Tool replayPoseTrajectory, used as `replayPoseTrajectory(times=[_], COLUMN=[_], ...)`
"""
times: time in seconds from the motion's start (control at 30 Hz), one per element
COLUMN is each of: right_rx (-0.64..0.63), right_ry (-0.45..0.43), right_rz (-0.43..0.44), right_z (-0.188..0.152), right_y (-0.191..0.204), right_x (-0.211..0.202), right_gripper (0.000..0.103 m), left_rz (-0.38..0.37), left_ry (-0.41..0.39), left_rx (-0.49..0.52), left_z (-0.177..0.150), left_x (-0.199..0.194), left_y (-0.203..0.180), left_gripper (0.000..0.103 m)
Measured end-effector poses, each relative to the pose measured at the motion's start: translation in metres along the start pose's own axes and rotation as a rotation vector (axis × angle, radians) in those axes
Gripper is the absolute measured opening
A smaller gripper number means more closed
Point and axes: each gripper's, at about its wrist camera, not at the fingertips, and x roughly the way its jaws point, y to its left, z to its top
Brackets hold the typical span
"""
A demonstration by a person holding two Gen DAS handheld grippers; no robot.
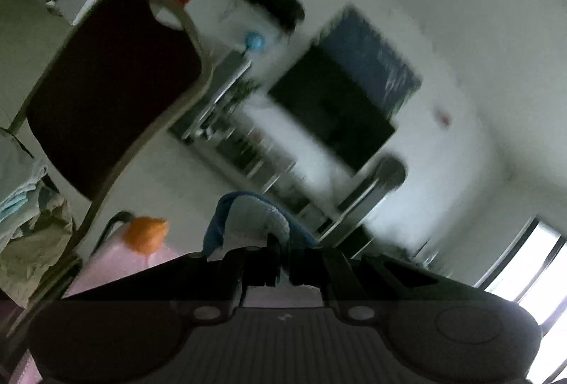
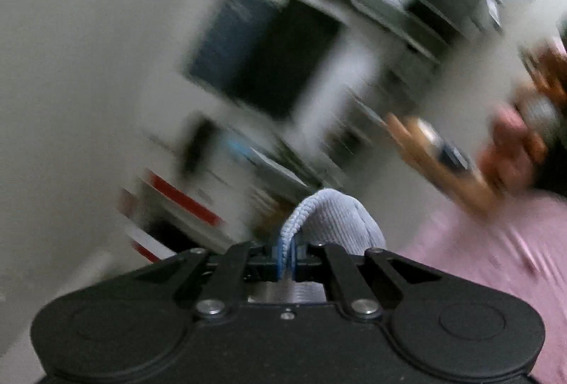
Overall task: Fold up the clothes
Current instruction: 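Lift the sweatshirt with both tools and shake it out in the air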
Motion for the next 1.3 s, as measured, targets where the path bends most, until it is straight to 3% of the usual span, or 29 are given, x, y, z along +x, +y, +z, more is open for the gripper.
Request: replayPoseTrajectory(times=[0.1,0.27,0.33,0.4,0.47,0.6,0.63,0.7,0.77,0.87,1.03,1.3], right_rx=[-0.064,-0.191,-0.241,-0.299,-0.317,-0.315,-0.307,-0.292,-0.286,-0.311,-0.372,-0.354], right_ry=[-0.093,-0.248,-0.298,-0.303,-0.277,-0.191,-0.161,-0.100,-0.070,-0.114,-0.076,0.153], right_rz=[0.093,0.245,0.290,0.242,0.202,0.052,0.002,-0.096,-0.165,-0.127,-0.152,-0.480], right_z=[0.007,0.004,-0.002,-0.006,-0.007,0.000,0.004,0.010,0.020,0.029,0.001,-0.075], right_y=[0.048,0.113,0.123,0.130,0.130,0.117,0.114,0.108,0.105,0.112,0.080,-0.081], right_x=[-0.061,-0.157,-0.185,-0.191,-0.184,-0.112,-0.089,-0.043,-0.004,0.004,-0.007,0.065], right_gripper=[0.004,0.004,0.004,0.004,0.004,0.004,0.004,0.004,0.004,0.004,0.004,0.004], left_rz=[-0.037,-0.236,-0.181,-0.136,-0.121,0.133,0.157,0.144,0.111,0.072,0.126,0.419], left_ry=[0.054,-0.079,-0.042,0.003,0.043,0.201,0.231,0.225,0.159,0.059,0.090,0.355], left_rx=[-0.039,-0.007,0.030,0.057,0.065,0.144,0.123,0.069,0.096,0.181,0.242,0.261], left_z=[0.007,0.008,0.007,0.006,0.007,0.008,0.011,0.023,0.041,0.048,-0.006,-0.168], left_x=[-0.027,-0.092,-0.084,-0.070,-0.053,0.053,0.076,0.101,0.100,0.089,0.097,0.159], left_y=[-0.011,-0.032,-0.037,-0.039,-0.035,-0.016,-0.010,-0.008,-0.016,-0.029,0.016,0.148], left_gripper=[0.003,0.004,0.004,0.004,0.004,0.004,0.004,0.004,0.004,0.004,0.004,0.004])
